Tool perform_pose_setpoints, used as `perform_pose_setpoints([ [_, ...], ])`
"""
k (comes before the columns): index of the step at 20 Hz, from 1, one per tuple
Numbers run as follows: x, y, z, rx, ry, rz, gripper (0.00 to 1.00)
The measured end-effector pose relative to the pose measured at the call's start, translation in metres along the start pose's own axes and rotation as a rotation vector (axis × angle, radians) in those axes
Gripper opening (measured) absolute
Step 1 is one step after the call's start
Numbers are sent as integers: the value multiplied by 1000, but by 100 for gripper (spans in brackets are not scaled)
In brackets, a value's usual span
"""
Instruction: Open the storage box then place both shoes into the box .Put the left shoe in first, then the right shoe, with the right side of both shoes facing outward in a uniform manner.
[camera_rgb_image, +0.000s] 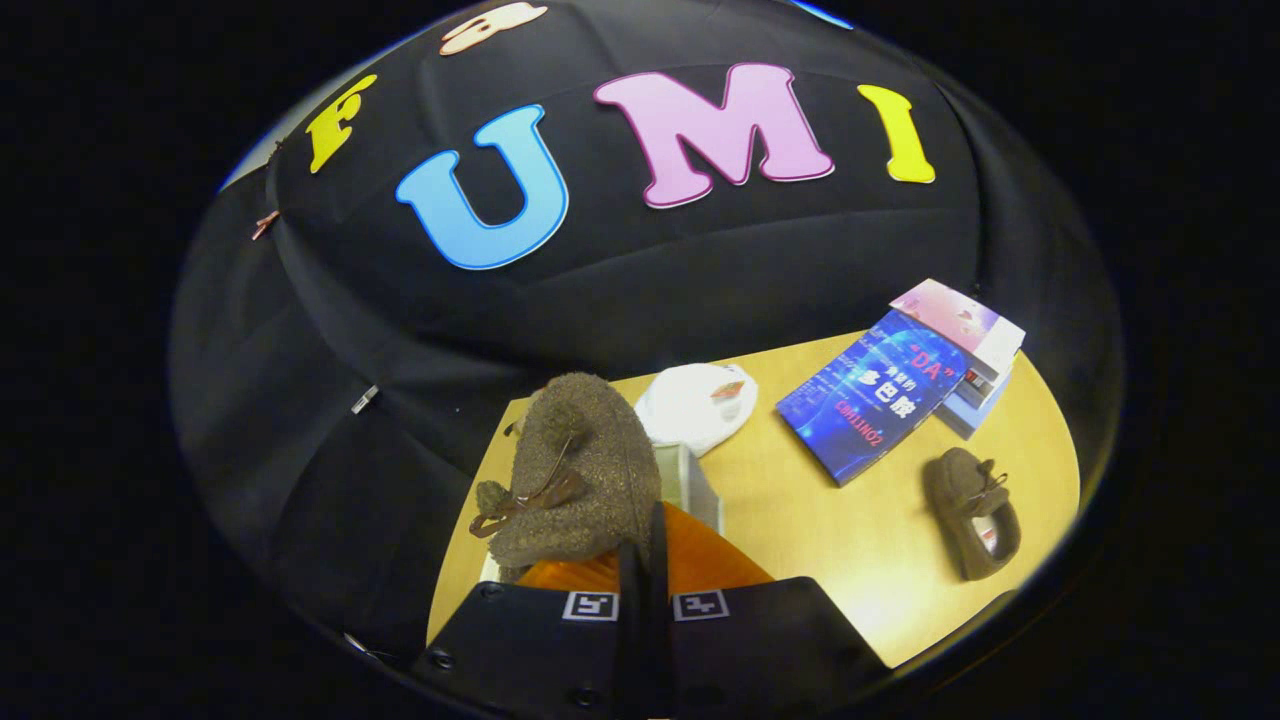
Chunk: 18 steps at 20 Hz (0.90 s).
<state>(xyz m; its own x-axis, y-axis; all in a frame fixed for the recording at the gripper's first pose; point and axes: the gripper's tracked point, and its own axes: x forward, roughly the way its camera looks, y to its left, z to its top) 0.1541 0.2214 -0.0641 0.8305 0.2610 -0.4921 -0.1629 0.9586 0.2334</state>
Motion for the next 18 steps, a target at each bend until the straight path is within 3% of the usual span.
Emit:
perform_pose_setpoints([
  [8,84,27,-81,-38,178,-78,5],
  [18,143,16,-125,35,296,-230,9],
])
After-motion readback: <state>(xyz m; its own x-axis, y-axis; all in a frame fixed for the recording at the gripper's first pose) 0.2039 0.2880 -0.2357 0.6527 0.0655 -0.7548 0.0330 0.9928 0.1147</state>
